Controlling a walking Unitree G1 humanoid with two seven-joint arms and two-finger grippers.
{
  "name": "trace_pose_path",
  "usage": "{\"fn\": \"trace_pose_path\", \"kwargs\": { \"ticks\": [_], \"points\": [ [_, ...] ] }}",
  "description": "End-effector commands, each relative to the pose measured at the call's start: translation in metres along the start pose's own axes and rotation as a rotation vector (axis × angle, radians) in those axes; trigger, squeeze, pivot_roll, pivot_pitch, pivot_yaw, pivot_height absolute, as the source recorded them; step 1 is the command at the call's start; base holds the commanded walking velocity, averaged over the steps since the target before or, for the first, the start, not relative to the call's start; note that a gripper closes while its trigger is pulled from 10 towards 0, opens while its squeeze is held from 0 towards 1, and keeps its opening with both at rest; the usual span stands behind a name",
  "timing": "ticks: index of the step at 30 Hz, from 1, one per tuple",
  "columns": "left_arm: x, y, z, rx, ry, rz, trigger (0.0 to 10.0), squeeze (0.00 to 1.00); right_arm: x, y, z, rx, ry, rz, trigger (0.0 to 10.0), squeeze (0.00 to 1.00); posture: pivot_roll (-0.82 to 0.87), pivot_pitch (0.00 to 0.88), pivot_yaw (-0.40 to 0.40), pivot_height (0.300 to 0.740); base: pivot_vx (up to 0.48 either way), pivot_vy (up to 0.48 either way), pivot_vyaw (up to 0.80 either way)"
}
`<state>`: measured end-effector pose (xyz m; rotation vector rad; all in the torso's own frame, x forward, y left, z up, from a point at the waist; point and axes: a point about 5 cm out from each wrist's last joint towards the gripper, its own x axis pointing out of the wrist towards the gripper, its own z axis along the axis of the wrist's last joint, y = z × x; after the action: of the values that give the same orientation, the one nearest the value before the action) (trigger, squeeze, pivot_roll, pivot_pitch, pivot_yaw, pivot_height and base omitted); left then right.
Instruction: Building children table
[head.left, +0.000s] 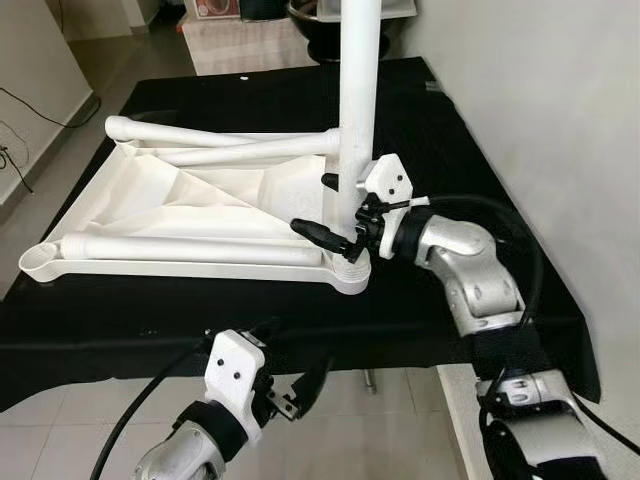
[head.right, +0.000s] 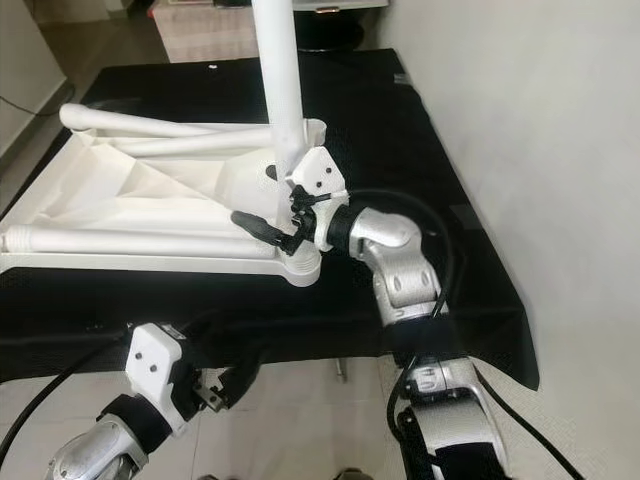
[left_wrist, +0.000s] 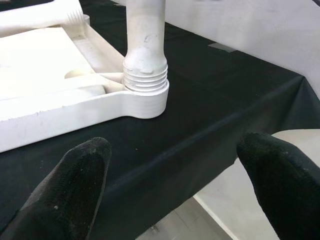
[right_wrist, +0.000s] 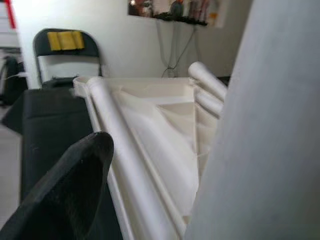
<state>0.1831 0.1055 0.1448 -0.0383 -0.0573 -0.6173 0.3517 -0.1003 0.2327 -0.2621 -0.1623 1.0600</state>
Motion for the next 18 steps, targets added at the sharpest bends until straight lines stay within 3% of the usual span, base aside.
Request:
{"fn": "trace_pose_path", "kwargs": {
  "ticks": [1,3,5,6,13,18],
  "points": [
    [-0.003,-0.002,0.002,0.025,0.0,-0.011,10.0,0.0,0.007,0.006,0.0,0.002,-0.016,0.085,10.0,0.0,0.04,0.106,0.019,0.74,0.0,0.0,0.0],
    [-0.005,-0.004,0.003,0.02,-0.007,-0.005,10.0,0.0,0.006,0.007,-0.004,0.013,0.007,0.153,4.0,0.0,0.05,0.112,0.019,0.74,0.0,0.0,0.0],
    [-0.006,-0.004,0.003,0.016,-0.009,0.0,10.0,0.0,0.006,0.007,-0.005,0.009,0.014,0.165,4.0,0.0,0.05,0.112,0.019,0.74,0.0,0.0,0.0],
    [-0.008,-0.003,0.003,0.006,-0.016,0.023,10.0,0.0,0.005,0.005,-0.007,0.02,0.014,0.184,0.0,0.0,0.05,0.117,0.019,0.74,0.0,0.0,0.0],
    [-0.011,0.0,0.006,0.028,-0.041,0.069,10.0,0.0,0.005,0.0,-0.01,0.038,0.019,0.204,0.0,0.0,0.05,0.119,0.016,0.74,0.0,0.0,0.0],
    [-0.011,-0.002,0.008,0.063,-0.045,0.071,10.0,0.0,0.002,-0.007,-0.015,0.061,0.02,0.147,0.0,0.0,0.05,0.119,0.01,0.74,0.0,0.0,0.0]
  ]
}}
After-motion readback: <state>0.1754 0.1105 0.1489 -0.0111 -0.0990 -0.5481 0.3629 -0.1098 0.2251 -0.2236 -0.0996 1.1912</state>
